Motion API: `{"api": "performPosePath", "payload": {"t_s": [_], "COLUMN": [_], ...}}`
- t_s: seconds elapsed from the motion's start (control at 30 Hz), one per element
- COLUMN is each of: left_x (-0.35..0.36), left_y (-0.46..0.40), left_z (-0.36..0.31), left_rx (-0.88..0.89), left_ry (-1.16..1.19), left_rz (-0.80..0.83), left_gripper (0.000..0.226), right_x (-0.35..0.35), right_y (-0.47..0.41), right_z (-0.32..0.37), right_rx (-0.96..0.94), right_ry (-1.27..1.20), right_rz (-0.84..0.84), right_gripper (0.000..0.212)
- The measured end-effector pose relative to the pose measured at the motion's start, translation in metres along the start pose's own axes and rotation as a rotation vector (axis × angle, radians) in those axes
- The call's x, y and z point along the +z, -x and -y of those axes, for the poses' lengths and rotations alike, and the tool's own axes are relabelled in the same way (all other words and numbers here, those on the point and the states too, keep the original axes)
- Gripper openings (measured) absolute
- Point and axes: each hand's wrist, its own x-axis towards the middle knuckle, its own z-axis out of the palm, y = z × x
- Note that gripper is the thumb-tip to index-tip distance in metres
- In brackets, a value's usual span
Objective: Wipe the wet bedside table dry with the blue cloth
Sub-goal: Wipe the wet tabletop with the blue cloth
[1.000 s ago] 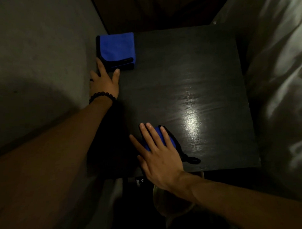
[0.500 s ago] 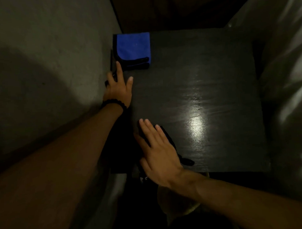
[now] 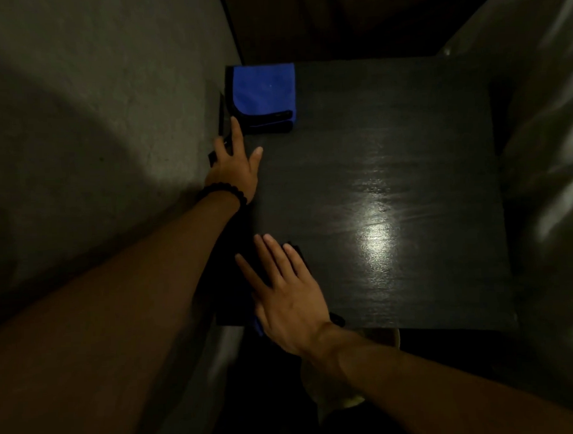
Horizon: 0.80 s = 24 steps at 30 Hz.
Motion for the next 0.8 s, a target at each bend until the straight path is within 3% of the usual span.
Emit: {"api": "performPosePath", "payload": {"t_s": [0.13, 0.3, 0.43, 0.57, 0.8], "left_x": [0.001, 0.003, 0.003, 0.003, 0.004], "left_y": [0.001, 0.000, -0.001, -0.001, -0.006], "left_z": [-0.001, 0.001, 0.004, 0.005, 0.007], "left_rx": [-0.001, 0.014, 0.037, 0.042, 0.038], "left_ry": [0.016, 0.060, 0.087, 0.110, 0.171], "left_rz": [-0.012, -0.039, -0.031, -0.018, 0.034], "left_gripper": [0.066, 0.065, 0.065, 0.066, 0.066], "right_x": [0.004, 0.003, 0.005, 0.005, 0.019], "right_y": [-0.012, -0.020, -0.010, -0.009, -0.020], "right_z": [0.023, 0.033, 0.019, 0.004, 0.039], "right_rx": [0.037, 0.106, -0.134, -0.280, -0.006], "right_ry": [-0.057, -0.078, -0.040, 0.162, -0.027], "right_rz": [-0.059, -0.014, -0.145, -0.027, -0.080], "right_gripper": [0.068, 0.071, 0.057, 0.075, 0.065]}}
